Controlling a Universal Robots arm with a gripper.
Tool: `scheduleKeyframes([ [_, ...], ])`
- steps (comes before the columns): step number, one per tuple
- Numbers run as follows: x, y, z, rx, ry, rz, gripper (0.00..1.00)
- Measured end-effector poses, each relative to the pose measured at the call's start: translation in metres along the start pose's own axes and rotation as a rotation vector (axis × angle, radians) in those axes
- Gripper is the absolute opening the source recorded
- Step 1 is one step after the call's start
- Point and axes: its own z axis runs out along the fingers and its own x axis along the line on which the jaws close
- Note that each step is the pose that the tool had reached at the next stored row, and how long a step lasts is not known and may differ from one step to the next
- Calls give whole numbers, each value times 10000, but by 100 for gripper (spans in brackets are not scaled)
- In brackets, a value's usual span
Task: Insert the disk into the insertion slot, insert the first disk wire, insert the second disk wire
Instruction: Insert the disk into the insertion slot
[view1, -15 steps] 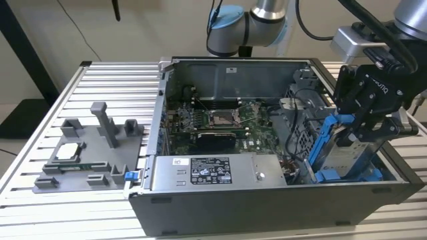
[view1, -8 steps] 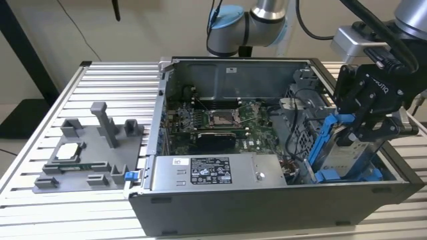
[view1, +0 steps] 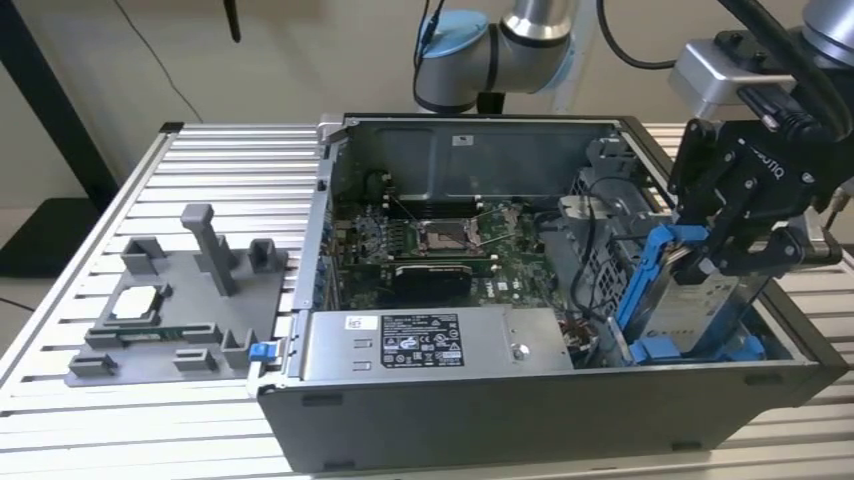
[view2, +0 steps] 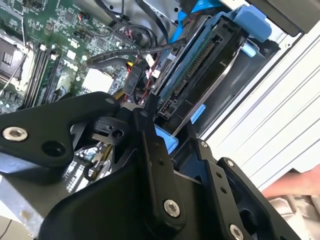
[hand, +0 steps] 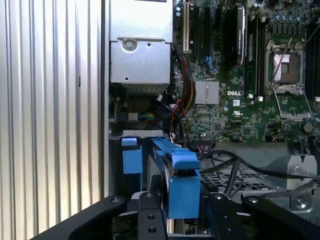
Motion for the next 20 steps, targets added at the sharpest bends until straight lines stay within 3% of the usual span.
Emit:
scheduleKeyframes([
  [5, 15, 1, -56, -18, -14, -1, 0],
  [6, 18, 1, -56, -17, -7, 1, 100],
  [10, 26, 2, -65, -15, -5, 2, 100],
  [13, 22, 4, -119, -15, -30, 1, 100],
  [14, 21, 5, -120, -16, -114, -3, 100],
  [16, 21, 11, -119, 6, -452, -20, 100],
  [17, 19, 16, -117, 22, -566, -30, 100],
  [18, 18, 25, -113, 53, -647, -45, 100],
  [20, 18, 30, -101, 226, -656, -159, 100],
])
